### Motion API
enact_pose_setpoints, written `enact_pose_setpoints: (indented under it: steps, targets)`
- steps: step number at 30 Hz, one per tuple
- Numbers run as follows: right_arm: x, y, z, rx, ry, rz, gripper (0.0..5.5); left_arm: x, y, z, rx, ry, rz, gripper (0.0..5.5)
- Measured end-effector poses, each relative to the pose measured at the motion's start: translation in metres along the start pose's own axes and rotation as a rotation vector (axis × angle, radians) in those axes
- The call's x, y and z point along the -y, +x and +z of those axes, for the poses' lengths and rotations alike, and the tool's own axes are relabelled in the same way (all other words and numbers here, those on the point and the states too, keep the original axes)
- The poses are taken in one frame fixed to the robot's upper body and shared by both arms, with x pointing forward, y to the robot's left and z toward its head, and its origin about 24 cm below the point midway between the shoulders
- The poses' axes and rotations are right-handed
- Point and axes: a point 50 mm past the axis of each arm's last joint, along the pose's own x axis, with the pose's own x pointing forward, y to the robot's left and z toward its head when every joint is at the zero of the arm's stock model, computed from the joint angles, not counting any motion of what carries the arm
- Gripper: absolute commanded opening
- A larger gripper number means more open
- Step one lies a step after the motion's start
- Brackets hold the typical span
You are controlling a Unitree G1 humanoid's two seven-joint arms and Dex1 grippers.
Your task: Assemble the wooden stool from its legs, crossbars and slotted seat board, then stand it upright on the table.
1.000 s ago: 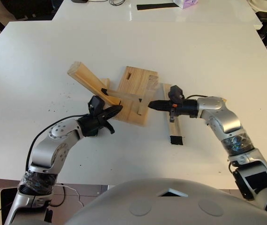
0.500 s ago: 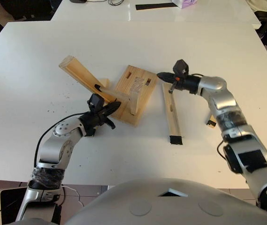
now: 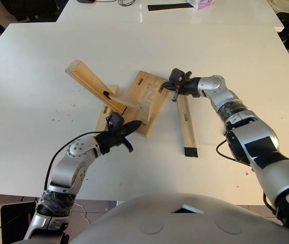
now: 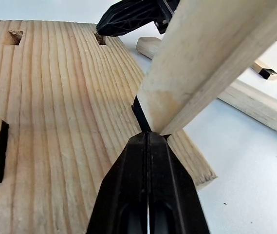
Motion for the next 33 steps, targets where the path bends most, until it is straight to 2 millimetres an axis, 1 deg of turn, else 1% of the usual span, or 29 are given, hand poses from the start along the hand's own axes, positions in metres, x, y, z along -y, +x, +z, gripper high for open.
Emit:
enact_pose_setpoints:
  steps: [4, 7, 10, 16, 23, 28, 33]
  targets:
    - [0.000, 0.001, 0.003, -0.025, -0.036, 0.044, 0.01, 0.002, 0.000, -0.002, -0.004, 0.009, -0.006, 0.00]
    - [-0.001, 0.000, 0.005, -0.054, -0.073, 0.109, 0.01, 0.002, 0.000, -0.002, -0.004, 0.023, -0.005, 0.00]
    - [0.001, -0.004, 0.006, -0.072, -0.094, 0.170, 0.01, -0.001, 0.001, 0.000, -0.010, 0.043, -0.011, 0.00]
    - [0.003, -0.018, 0.001, -0.099, -0.101, 0.271, 0.01, -0.014, -0.001, 0.004, -0.025, 0.071, 0.012, 0.00]
    - [0.001, -0.030, -0.009, -0.074, -0.092, 0.312, 0.01, -0.028, -0.001, 0.009, -0.041, 0.107, 0.051, 0.00]
    - [-0.008, -0.041, -0.021, -0.006, -0.050, 0.309, 0.01, -0.035, 0.000, 0.012, -0.054, 0.125, 0.071, 0.00]
    - [-0.025, -0.050, -0.029, 0.056, -0.006, 0.313, 0.01, -0.040, -0.002, 0.013, -0.066, 0.144, 0.095, 0.00]
